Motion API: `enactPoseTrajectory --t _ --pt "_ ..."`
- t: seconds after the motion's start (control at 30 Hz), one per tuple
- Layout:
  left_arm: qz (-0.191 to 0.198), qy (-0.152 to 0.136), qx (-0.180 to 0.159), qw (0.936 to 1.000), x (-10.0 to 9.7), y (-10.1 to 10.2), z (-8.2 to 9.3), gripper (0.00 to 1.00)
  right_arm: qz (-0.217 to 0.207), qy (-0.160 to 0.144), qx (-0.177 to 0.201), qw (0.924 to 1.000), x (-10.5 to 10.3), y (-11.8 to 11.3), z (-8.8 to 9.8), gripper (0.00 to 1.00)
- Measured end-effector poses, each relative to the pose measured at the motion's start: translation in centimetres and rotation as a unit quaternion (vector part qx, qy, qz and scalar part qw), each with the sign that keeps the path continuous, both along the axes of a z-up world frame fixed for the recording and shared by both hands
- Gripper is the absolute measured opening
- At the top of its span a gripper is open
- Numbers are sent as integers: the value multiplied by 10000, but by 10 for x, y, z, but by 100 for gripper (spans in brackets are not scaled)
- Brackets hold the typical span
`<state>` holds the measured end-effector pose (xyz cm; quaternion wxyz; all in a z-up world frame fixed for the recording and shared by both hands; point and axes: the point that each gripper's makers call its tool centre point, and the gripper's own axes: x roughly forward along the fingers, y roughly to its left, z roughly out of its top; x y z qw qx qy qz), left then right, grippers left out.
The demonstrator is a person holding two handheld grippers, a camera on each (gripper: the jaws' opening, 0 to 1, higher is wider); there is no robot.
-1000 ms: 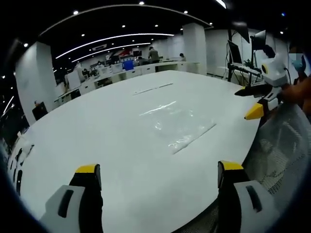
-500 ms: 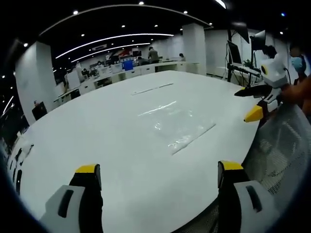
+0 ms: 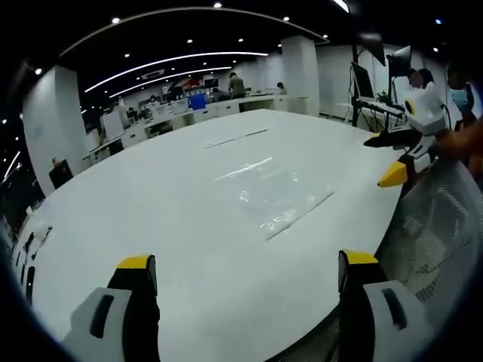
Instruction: Open the resealable bag by pulling the two sides of the seal apart until the entire bag opening is separated and visibly accessible.
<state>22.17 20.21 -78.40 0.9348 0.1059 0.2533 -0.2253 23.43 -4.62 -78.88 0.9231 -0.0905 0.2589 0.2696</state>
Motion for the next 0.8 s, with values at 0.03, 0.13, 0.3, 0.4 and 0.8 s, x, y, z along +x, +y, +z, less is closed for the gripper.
enactPoseTrajectory --t 0.03,0.13,0.3,0.4,0.8 --pt "-4 -33 -4 10000 1 0 2 99 2 -10 10 10000 0 0 1 100" --pt "-5 -40 -2 10000 1 1 2 99 30 -19 14 10000 0 1 1 100" --pt "16 -84 -15 10000 2 3 7 99 56 4 -12 10000 0 2 0 100" --pt "49 -98 -47 9999 3 5 9 99 66 -17 -9 10000 0 3 2 100" --pt "-40 -245 -383 9990 23 1 38 99 235 -13 -55 9997 -1 7 7 96"
